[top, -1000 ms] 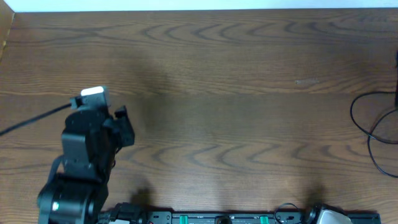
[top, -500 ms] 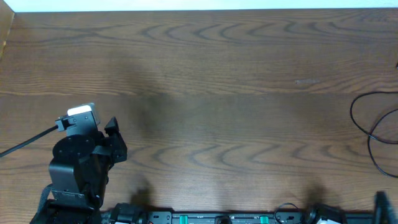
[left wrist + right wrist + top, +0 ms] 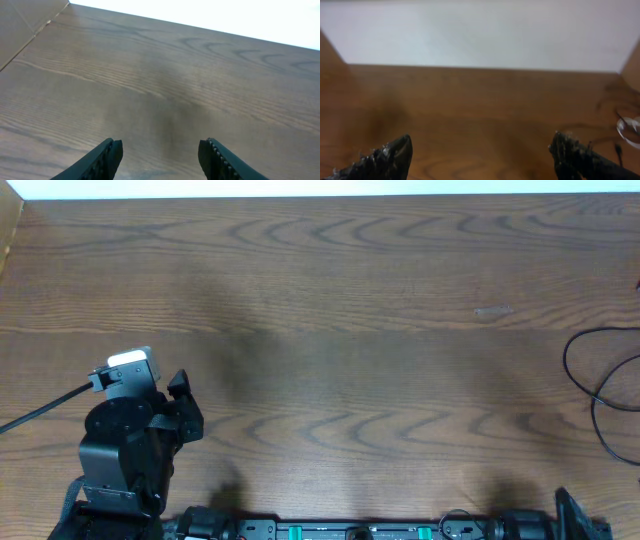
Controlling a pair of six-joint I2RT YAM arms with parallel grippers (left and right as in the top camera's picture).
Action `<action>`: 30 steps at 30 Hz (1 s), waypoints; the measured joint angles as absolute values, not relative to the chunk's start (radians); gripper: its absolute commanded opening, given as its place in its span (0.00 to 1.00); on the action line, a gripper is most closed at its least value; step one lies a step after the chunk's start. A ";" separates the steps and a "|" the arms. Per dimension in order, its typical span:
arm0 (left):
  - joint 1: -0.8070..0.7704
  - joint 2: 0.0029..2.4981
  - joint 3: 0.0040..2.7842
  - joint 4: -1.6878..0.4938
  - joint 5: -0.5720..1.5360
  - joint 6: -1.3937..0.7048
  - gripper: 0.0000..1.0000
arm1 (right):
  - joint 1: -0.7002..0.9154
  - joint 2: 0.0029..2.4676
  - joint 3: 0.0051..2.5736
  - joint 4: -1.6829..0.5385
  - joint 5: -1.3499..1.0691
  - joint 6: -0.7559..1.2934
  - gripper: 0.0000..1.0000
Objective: Untangle cables
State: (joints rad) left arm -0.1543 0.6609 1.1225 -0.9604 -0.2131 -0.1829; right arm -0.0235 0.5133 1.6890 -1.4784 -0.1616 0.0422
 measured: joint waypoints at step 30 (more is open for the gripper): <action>-0.154 0.661 1.122 -0.985 -0.213 -0.183 0.55 | -0.012 0.387 0.204 0.121 -0.235 0.231 0.99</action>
